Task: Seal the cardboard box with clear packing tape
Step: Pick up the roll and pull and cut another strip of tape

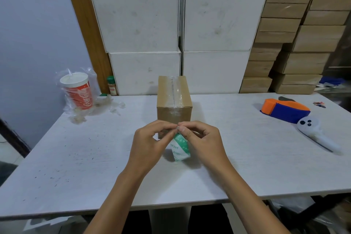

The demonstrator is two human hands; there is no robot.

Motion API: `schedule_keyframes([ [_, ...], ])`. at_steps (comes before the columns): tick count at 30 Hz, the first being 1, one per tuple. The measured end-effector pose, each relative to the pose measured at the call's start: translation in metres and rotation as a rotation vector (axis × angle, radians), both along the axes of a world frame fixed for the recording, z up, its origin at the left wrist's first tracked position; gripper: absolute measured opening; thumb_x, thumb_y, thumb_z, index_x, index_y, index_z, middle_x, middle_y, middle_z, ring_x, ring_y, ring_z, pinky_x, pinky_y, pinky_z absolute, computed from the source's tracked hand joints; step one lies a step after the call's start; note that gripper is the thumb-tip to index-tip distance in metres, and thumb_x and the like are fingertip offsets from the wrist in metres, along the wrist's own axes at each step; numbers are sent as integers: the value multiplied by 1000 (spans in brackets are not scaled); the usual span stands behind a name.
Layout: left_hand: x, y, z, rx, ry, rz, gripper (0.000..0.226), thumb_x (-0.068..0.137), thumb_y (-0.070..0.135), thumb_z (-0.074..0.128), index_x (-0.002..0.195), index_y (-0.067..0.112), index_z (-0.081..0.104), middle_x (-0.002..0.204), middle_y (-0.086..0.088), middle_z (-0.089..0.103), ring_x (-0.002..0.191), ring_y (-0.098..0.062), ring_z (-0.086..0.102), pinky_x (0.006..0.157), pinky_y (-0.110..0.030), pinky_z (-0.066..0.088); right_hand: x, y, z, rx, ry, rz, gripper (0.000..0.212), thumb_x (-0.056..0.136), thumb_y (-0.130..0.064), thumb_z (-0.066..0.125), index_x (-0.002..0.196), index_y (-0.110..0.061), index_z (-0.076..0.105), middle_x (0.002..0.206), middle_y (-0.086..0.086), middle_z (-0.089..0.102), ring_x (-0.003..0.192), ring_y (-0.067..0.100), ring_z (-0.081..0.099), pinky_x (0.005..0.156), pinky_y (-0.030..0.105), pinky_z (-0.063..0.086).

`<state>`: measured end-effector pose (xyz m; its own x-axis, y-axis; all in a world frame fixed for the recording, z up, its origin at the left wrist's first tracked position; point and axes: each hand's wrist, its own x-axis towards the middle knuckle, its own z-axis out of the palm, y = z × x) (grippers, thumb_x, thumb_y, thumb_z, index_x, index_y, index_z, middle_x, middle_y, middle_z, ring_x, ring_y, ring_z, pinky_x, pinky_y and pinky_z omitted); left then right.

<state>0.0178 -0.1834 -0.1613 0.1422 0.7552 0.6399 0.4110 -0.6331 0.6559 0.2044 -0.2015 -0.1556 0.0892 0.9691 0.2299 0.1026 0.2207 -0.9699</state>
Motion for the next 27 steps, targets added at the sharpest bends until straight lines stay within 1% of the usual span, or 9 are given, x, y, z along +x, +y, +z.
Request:
schedule_keyframes([
  [3, 0, -2, 1, 24, -4, 22, 15, 93, 22, 76, 105, 22, 84, 95, 23, 75, 91, -3, 71, 74, -11, 55, -1, -1, -2, -1, 14, -2, 12, 97, -17, 78, 105, -17, 87, 101, -8, 86, 100, 7, 79, 86, 28, 65],
  [5, 0, -3, 2, 57, 6, 32, 20, 92, 27, 72, 105, 19, 85, 95, 17, 76, 91, -1, 71, 75, -7, 53, -3, -2, -1, 5, 27, -9, 12, 97, -17, 78, 106, -16, 87, 102, -9, 85, 100, 5, 79, 87, 28, 65],
  [8, 0, -4, -1, 52, -8, 42, 14, 94, 19, 75, 104, 17, 85, 96, 13, 78, 92, 0, 72, 76, -12, 56, -7, -3, -3, -1, 31, -4, 14, 96, -17, 79, 109, -18, 85, 106, -8, 84, 104, 5, 78, 96, 36, 65],
  [10, -1, -4, -5, 26, -33, 72, 12, 93, 9, 79, 102, 15, 84, 95, 10, 79, 92, -9, 73, 78, -20, 60, -9, -6, -7, -17, 50, 7, 32, 94, -21, 83, 125, -25, 79, 118, -10, 82, 115, 5, 75, 104, 36, 61],
  [12, -4, -5, -8, -5, -55, 101, 14, 93, 5, 80, 102, 15, 83, 96, 9, 79, 92, -12, 75, 80, -21, 61, -8, -10, -12, -32, 22, 41, 57, 91, -30, 86, 143, -38, 66, 136, -17, 72, 130, 2, 66, 109, 30, 55],
  [15, -7, -7, -10, -47, -58, 97, 15, 94, 4, 79, 104, 16, 81, 100, 10, 78, 98, -11, 75, 82, -18, 61, -8, -18, -16, -91, -105, 135, 78, 86, -46, 87, 153, -52, 48, 149, -30, 57, 135, -7, 56, 103, 18, 52],
  [19, -8, -10, -10, -154, -110, 53, 20, 94, 6, 79, 106, 22, 78, 100, 13, 77, 103, -11, 75, 82, -13, 60, -14, -23, -12, -83, -123, 114, 66, 84, -38, 89, 141, -51, 58, 141, -25, 66, 130, -5, 63, 109, 31, 56],
  [23, -13, -11, -11, -227, -134, 16, 31, 96, 4, 76, 110, 31, 74, 104, 16, 75, 105, -10, 74, 83, -17, 62, -13, -25, -8, -64, -173, 106, 66, 82, -34, 88, 138, -51, 58, 135, -26, 66, 126, -4, 65, 105, 30, 59],
  [27, -21, -11, -18, -334, -59, 21, 40, 94, 3, 77, 111, 39, 70, 96, 11, 76, 98, -10, 75, 84, -22, 64, -12, -21, -14, 78, -536, 35, 65, 82, -47, 84, 141, -46, 56, 134, -27, 61, 130, 0, 56, 104, 28, 54],
])
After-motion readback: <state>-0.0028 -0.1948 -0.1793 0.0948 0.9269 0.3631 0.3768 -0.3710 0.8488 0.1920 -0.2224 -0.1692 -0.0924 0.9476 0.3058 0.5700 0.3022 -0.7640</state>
